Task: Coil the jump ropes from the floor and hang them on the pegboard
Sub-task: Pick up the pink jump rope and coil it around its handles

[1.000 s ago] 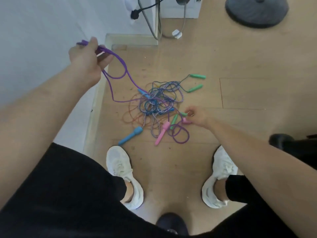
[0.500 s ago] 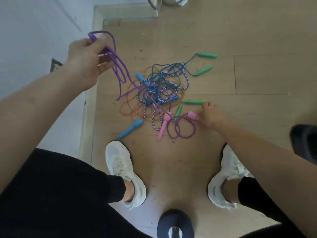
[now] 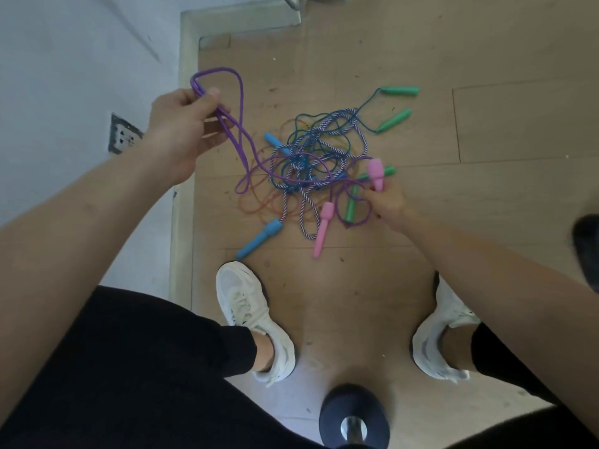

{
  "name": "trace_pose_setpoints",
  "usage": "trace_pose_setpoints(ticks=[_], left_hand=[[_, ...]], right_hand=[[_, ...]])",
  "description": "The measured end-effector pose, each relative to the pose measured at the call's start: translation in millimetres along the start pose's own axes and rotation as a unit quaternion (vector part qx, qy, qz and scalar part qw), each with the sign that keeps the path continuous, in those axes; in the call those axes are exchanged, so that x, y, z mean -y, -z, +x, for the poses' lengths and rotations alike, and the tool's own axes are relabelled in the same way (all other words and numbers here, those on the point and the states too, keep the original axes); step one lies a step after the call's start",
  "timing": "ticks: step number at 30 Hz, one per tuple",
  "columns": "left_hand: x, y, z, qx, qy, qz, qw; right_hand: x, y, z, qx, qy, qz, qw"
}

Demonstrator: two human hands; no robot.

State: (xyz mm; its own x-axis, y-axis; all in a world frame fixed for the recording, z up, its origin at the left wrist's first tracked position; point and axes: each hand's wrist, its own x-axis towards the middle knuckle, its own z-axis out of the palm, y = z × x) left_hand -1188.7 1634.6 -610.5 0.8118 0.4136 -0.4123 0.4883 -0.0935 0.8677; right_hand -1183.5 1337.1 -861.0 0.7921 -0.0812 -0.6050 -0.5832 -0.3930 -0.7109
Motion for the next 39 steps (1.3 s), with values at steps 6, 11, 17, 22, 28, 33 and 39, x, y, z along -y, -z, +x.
trace_pose_setpoints(ticks=[6,11,17,22,28,33,39], left_hand=[[7.1,2.8,-2.9,-0.007,-0.005,0.022,1.0],[12.1,7.7,-2.1,-0.018,-0.003,0.036,0.999],[16.2,11.0,-0.1,-0.02,-0.006,0.041,0.999],[19.2,16.6,3.9,-0.006,0.008,0.054,0.999],[14.8,14.7,3.8,0.048,0.011,0.096,0.994],[9.5,11.2,-0.2,0.056,0.0,0.132,0.99],[-6.3,3.4,-10.9,0.093,0.028,0.139,0.986]], right_hand=[[-0.6,-38.3,-16.7,0.108,0.014,-0.097,0.989],[-22.5,-87.6,-37.7,0.052,-0.048,-0.155,0.985],[-16.4,-110.0,-62.7,0.024,-0.063,-0.211,0.975],[-0.4,-70.7,-64.6,0.098,-0.011,-0.241,0.965],[90.1,11.1,-81.1,0.287,0.077,-0.288,0.91],[167.2,62.5,-89.3,0.165,0.275,-0.569,0.757],[252.2,103.3,-140.0,0.146,0.359,-0.522,0.76]])
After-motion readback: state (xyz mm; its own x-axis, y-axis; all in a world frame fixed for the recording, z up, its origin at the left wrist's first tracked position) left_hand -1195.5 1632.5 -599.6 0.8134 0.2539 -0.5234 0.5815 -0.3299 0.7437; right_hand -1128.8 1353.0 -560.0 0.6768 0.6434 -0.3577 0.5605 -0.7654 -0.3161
